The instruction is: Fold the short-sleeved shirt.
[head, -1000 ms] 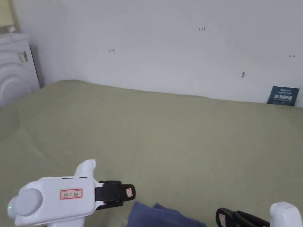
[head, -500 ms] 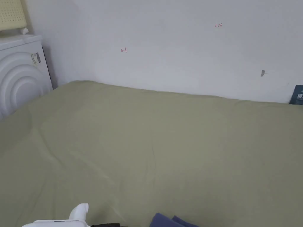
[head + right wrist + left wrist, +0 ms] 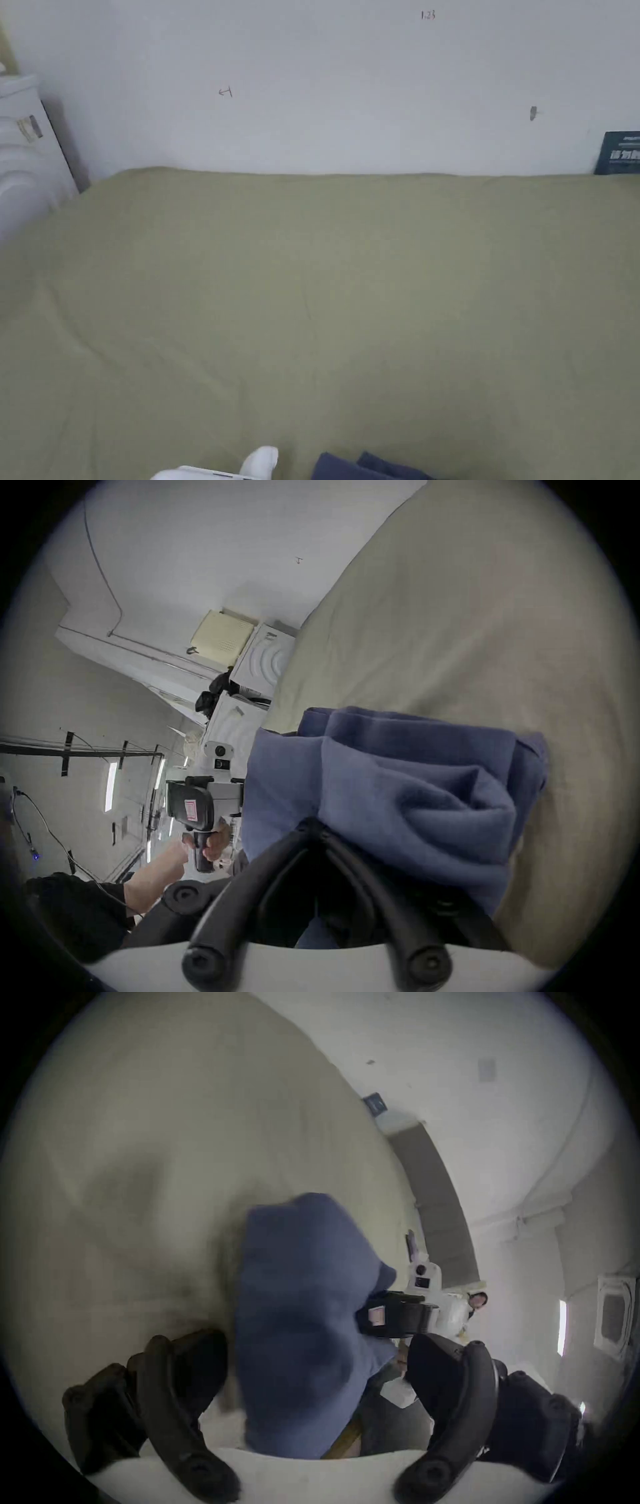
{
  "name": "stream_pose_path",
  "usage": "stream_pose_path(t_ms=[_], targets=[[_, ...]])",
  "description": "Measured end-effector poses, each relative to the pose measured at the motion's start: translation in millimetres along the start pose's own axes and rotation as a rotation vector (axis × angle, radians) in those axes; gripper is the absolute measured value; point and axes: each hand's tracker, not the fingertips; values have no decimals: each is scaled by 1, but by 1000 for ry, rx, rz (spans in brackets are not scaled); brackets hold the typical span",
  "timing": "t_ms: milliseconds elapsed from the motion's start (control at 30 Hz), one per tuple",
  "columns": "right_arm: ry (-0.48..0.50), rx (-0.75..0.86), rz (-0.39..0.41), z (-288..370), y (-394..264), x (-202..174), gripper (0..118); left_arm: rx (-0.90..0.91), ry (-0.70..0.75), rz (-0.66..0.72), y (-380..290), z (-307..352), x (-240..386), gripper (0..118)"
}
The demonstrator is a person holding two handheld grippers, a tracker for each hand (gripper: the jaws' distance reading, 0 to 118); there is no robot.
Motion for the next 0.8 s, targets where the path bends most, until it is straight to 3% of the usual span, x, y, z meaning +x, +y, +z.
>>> stream_pose_path(t_ms=[67,133,167,200,267,467,600,667,800], targets=[[1,-4,6,-1,1,0,0,-32,-1,111,0,-13,-1,98],[-9,-9,19,0,3,-4,0,-14,-13,100,0,-13,2,81],[-16,-8,27,-1,3,-7,0,1,62,56,-1,-12,2,29],[-22,-6,34,0,4,-9,0,7,164,41,-5,-16,2,22],[-68,-19,81,-1,5,-15,0,35,35,154,-12,-16,-12,22],[-89,27,135,5,4,-16,0,41,49,90,-14,-6,-9,22],[-128,104,118,18,3,-23,0,43,30,60,-11,9,-17,22],[-160,156,168,24,4,-33,0,93,37,49,-12,26,-26,22],[-113,275,195,38,7,-52,0,210,63,110,-14,82,-58,22]])
